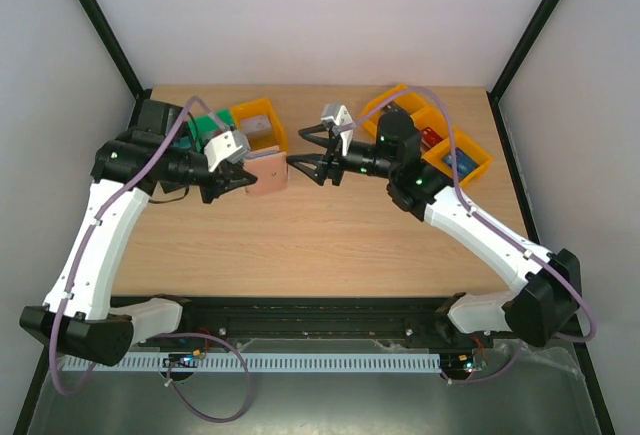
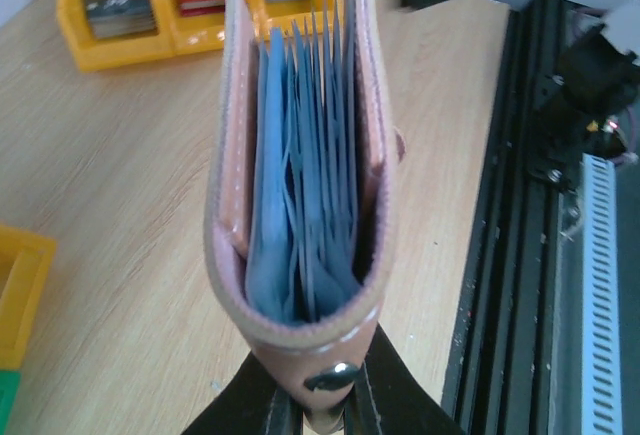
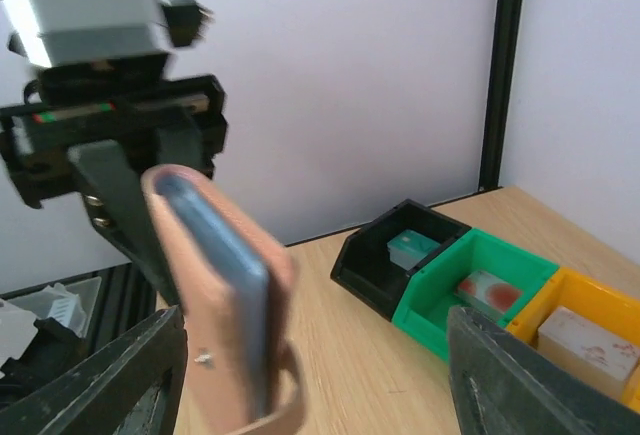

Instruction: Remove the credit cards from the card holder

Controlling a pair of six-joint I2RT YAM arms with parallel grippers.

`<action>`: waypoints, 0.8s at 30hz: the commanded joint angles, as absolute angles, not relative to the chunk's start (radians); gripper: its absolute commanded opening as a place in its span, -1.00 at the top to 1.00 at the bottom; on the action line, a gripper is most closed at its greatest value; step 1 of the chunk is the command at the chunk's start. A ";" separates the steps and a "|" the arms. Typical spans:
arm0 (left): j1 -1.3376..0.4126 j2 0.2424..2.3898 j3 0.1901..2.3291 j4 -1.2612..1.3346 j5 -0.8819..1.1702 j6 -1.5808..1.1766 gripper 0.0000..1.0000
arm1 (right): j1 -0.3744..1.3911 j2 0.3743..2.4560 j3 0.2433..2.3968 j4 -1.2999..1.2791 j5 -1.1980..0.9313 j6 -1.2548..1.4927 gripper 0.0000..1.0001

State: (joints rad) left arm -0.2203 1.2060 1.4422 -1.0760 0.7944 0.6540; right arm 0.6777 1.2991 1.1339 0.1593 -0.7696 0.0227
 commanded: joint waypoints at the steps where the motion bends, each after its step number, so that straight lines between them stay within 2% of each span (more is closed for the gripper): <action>1: -0.216 1.166 1.503 -1.254 0.930 0.861 0.95 | 0.670 1.338 1.180 0.098 -0.848 0.008 -0.36; 5: -0.204 1.157 1.494 -1.264 0.953 0.881 0.95 | 0.670 1.330 1.179 0.082 -0.860 -0.004 -0.28; 12: -0.183 1.149 1.472 -1.271 1.003 0.915 0.95 | 0.670 1.329 1.181 0.050 -0.899 -0.009 -0.27; 19: -0.173 1.146 1.454 -1.223 1.005 0.864 0.95 | 0.684 1.320 1.168 0.049 -1.009 0.020 -0.43; 24: -0.173 1.144 1.440 -1.217 1.012 0.864 0.95 | 0.740 1.322 1.179 0.047 -0.985 0.009 -0.45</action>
State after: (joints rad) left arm -0.1780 1.1625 1.4513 -1.2407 0.9573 0.8597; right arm 0.6998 1.3327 1.1534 0.0532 -0.9565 0.0116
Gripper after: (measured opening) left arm 0.073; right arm 0.725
